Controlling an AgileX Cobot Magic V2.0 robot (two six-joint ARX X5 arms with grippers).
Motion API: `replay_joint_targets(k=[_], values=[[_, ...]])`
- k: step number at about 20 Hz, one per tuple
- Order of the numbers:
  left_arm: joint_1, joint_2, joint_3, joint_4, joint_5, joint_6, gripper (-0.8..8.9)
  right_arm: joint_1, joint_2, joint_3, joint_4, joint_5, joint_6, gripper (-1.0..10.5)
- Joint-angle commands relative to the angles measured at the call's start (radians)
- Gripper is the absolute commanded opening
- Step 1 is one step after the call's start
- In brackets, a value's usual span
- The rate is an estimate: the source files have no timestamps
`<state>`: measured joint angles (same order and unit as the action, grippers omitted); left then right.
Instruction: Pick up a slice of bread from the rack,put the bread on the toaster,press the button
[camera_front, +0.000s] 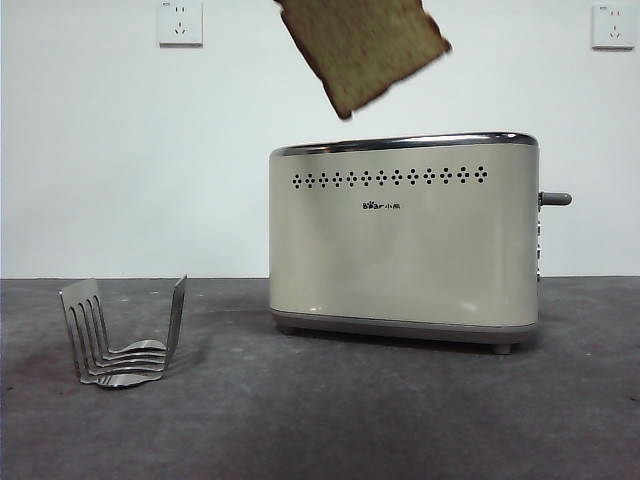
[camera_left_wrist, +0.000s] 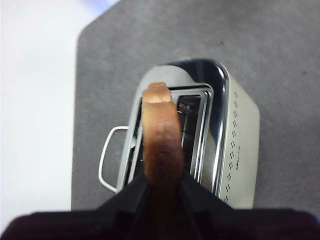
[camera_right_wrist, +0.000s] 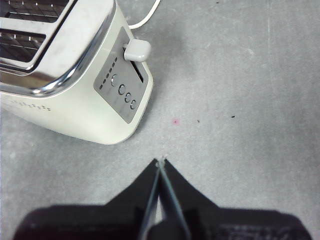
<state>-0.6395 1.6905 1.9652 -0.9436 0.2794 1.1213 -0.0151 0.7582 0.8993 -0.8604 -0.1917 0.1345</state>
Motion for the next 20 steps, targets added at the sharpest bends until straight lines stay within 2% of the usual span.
replay_joint_targets(k=[1,5,7,11,17,20], values=[[-0.012,0.040,0.000,0.022,-0.007,0.080,-0.13,0.002,-0.001,0.002,0.003,-0.003,-0.005,0.0],[-0.016,0.101,0.000,0.024,-0.023,0.100,-0.13,0.002,-0.001,0.002,0.000,-0.003,-0.005,0.0],[-0.016,0.126,0.000,0.026,-0.063,0.127,-0.13,0.002,-0.001,0.002,-0.002,-0.003,-0.005,0.0],[-0.018,0.145,0.000,0.030,-0.148,0.220,-0.13,0.002,0.011,0.002,0.000,-0.003,-0.005,0.0],[-0.036,0.152,0.000,0.075,-0.151,0.249,-0.13,0.002,0.052,0.002,0.001,-0.002,-0.005,0.0],[-0.068,0.178,0.000,0.076,-0.219,0.288,-0.13,0.002,0.072,0.002,0.003,-0.002,-0.007,0.0]])
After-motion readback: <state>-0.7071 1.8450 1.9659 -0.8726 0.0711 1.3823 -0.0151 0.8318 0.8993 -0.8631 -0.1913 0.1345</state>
